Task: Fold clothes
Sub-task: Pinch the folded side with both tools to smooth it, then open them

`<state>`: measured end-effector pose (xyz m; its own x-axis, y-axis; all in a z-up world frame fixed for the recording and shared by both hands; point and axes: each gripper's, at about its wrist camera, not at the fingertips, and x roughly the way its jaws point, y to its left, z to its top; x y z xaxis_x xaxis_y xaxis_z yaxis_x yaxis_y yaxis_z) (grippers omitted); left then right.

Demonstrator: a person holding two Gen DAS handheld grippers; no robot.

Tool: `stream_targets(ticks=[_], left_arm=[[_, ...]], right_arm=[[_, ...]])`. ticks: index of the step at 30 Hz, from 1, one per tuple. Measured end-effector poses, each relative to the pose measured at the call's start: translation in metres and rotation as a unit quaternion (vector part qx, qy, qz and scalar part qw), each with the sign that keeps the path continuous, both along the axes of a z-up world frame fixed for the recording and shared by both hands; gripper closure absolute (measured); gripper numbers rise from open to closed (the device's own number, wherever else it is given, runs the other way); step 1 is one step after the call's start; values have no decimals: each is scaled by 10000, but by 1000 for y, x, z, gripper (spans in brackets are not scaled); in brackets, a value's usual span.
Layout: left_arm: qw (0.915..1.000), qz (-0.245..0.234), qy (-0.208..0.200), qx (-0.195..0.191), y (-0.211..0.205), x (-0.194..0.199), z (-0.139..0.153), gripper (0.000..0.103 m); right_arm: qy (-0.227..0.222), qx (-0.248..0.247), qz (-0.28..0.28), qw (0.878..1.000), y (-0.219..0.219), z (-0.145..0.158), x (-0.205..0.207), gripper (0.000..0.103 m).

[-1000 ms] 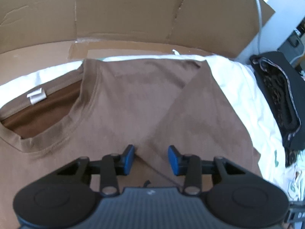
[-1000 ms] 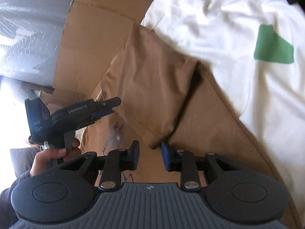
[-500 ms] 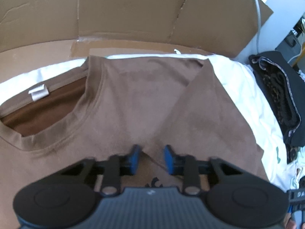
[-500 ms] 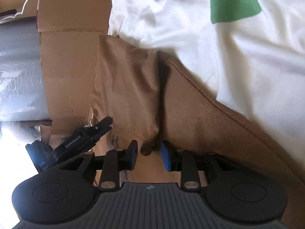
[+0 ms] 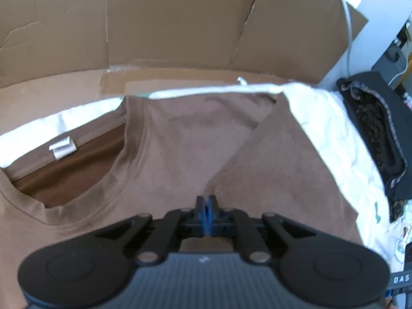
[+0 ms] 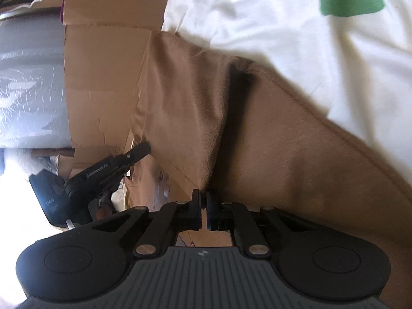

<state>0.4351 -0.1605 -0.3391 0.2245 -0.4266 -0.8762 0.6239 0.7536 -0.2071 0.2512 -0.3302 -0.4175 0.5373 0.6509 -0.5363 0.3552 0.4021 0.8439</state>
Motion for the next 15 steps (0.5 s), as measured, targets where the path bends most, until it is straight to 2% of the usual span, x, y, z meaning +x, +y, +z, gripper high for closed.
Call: stream_targets(ticks=[5,6,7,9,12,15], left_arm=[[9998,131,126,128,-1,2,-7,96],[9997,157,137,143,-1,3,-6,93],[9997,177,112,153,0,5,-3,92],[9994,319,96,103,1,10,5,80],[9984,556,28,-64,-2,20,21,79],[9989,368,-299,-48,-22,24,36,79]], right_arm=[[72,-208,115,9997,-5,4,-2,98],[23,-275,166,9995,-8,8,-3,92],[-31,-345,219,9992,-11,12,-4,80],[-164,-418,154,9989,-23,20,-8,71],[-335,-441,-60,9984,-40,28,-13,71],[-463,-582,-263,9969,-53,35,-14,71]])
